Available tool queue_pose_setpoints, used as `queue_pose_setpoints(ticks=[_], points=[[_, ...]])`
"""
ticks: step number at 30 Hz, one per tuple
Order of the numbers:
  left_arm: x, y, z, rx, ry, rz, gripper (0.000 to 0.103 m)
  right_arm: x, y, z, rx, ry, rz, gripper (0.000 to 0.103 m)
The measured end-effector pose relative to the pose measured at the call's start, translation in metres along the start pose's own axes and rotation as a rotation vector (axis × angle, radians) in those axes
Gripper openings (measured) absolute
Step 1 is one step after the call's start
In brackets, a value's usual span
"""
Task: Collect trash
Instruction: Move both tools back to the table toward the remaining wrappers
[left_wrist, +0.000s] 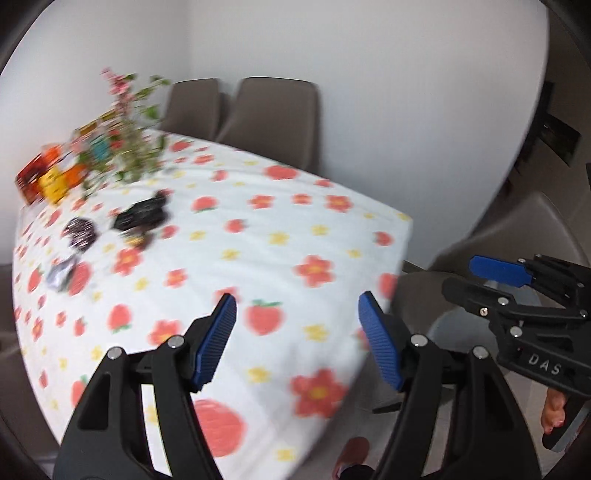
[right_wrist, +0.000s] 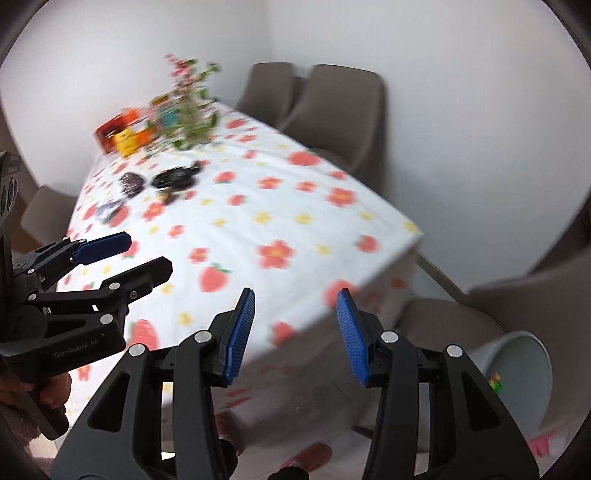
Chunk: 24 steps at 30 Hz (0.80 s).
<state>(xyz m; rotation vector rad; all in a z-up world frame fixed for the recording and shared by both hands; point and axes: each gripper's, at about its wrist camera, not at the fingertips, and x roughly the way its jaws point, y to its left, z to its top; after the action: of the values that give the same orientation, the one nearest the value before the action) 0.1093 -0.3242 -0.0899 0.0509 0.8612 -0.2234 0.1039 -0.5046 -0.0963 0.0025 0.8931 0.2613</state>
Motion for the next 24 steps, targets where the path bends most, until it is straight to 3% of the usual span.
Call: queue_pose_setpoints(ticks=[8,13,19,24], points=[[-0.035,0.15,-0.022,-0.142,-0.025,0.158,0.069,0.046,0.151,0.044,-0.158,0.002,0.126,0.045],[-0.045,0.229,-0.03,-0.194,-0.027,0.237,0.069,0.071,0.224,0.062,-0.196,-0.003,0.164,0.044],[-0.044,0.295,-0.037,-0.237,-0.019,0.284,0.069,0.101,0.267,0.082,-0.195,-0.003,0.15,0.044],[-0.024,0.326,-0.031,-0.247,-0.002,0.3,0.069,0.132,0.277,0.104,-0.182,0.005,0.124,0.044]])
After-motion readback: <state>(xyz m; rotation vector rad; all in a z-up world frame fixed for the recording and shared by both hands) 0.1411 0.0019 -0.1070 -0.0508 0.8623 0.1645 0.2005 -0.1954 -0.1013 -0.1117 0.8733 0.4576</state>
